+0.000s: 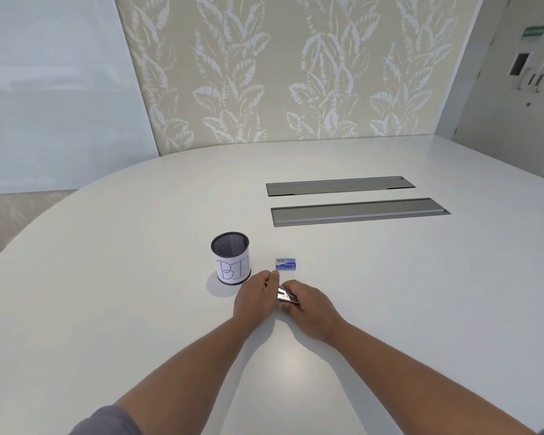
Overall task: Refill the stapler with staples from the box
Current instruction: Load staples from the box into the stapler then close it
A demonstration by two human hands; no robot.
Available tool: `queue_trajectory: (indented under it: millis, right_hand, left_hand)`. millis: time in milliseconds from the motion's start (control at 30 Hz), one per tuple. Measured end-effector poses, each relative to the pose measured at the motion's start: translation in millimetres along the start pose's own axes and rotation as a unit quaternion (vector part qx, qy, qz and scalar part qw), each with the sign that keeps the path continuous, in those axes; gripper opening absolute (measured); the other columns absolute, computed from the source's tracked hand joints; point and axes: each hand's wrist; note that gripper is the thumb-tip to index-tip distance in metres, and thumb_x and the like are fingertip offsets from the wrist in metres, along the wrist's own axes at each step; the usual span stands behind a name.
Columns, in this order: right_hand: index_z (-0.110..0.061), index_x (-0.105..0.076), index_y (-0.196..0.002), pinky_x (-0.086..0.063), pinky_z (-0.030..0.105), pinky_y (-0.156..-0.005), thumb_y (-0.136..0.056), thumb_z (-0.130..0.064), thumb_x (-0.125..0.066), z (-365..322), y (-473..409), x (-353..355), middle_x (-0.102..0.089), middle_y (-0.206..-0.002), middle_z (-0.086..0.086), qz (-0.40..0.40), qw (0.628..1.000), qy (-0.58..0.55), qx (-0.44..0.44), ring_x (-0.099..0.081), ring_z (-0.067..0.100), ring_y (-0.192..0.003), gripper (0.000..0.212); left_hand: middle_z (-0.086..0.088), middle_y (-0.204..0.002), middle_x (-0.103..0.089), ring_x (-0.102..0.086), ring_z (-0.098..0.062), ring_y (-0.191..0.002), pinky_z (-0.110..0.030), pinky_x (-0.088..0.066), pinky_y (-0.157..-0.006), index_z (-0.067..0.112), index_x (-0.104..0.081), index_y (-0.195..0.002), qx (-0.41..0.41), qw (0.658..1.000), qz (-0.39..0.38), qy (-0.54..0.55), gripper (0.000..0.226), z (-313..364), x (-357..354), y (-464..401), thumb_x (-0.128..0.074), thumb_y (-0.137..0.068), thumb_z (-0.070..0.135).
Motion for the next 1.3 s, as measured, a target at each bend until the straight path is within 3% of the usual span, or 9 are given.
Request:
queue_trajectory:
  millis: [200, 367, 500, 700, 1000, 1300]
  right_hand:
    - [-0.027, -0.057, -0.104, -0.042, 0.025, -0.067, -0.095, -0.040, -0.058, -0.7, 1.6, 1.2, -0.064, -0.089, -0.010, 0.006, 1.000, -0.009, -0.002, -0.056, 0.012, -0.080, 0.016]
    - [-0.024, -0.057, -0.097, -0.047, 0.036, -0.072, -0.094, -0.047, -0.054, -4.8, 1.2, 3.9, -0.063, -0.085, -0.006, -0.006, 1.000, 0.009, -0.002, -0.056, 0.017, -0.080, 0.023]
    - [-0.021, -0.051, -0.089, -0.046, 0.039, -0.071, -0.097, -0.051, -0.049, -6.5, 3.2, 3.3, -0.060, -0.081, -0.005, -0.016, 0.999, 0.035, -0.002, -0.054, 0.021, -0.077, 0.031]
    - [-0.017, -0.048, -0.093, -0.046, 0.041, -0.072, -0.100, -0.048, -0.046, -10.7, 6.3, 2.8, -0.062, -0.086, 0.000, -0.021, 0.997, 0.069, 0.005, -0.055, 0.025, -0.079, 0.032]
    - [-0.019, -0.044, -0.093, -0.045, 0.041, -0.068, -0.102, -0.045, -0.043, -13.0, 9.4, 1.4, -0.062, -0.088, 0.003, -0.016, 0.995, 0.102, 0.008, -0.055, 0.027, -0.077, 0.028]
    - [-0.022, -0.034, -0.087, -0.039, 0.041, -0.064, -0.102, -0.046, -0.044, -11.8, 10.3, -1.4, -0.055, -0.081, -0.001, -0.013, 0.993, 0.117, 0.008, -0.045, 0.024, -0.071, 0.030]
  left_hand:
    - [0.006, -0.058, -0.050, -0.048, -0.017, -0.061, -0.032, -0.036, -0.058, 0.019, -0.040, -0.061, 0.002, 1.000, 0.002, 0.005, 0.053, 4.0, 1.5, 2.0, -0.037, -0.103, 0.052]
    - [0.004, -0.061, -0.051, -0.047, -0.020, -0.064, -0.036, -0.039, -0.062, 0.017, -0.040, -0.065, -0.006, 1.000, 0.021, -0.001, 0.048, 1.8, 0.3, 3.1, -0.037, -0.103, 0.047]
    - [0.002, -0.065, -0.052, -0.049, -0.021, -0.067, -0.038, -0.042, -0.064, 0.016, -0.041, -0.068, -0.011, 0.999, 0.030, 0.004, 0.044, 1.4, 0.9, 6.0, -0.036, -0.102, 0.042]
    - [-0.004, -0.075, -0.062, -0.059, -0.027, -0.077, -0.040, -0.048, -0.070, 0.011, -0.052, -0.079, -0.006, 0.999, 0.030, 0.010, 0.034, 0.9, 0.1, 9.7, -0.037, -0.098, 0.033]
    - [0.004, -0.065, -0.054, -0.052, -0.020, -0.068, -0.035, -0.038, -0.062, 0.022, -0.040, -0.064, -0.018, 0.998, 0.036, -0.039, 0.047, 5.2, 0.0, 12.4, -0.033, -0.104, 0.047]
    - [0.002, -0.064, -0.049, -0.047, -0.023, -0.067, -0.036, -0.034, -0.060, 0.021, -0.037, -0.064, -0.017, 0.999, 0.021, -0.046, 0.036, 6.1, 1.0, 12.6, -0.038, -0.099, 0.030]
Point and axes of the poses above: each hand's wrist, its own y-axis away from the middle knuckle, its own x-axis out of the back of the hand, z = x × y
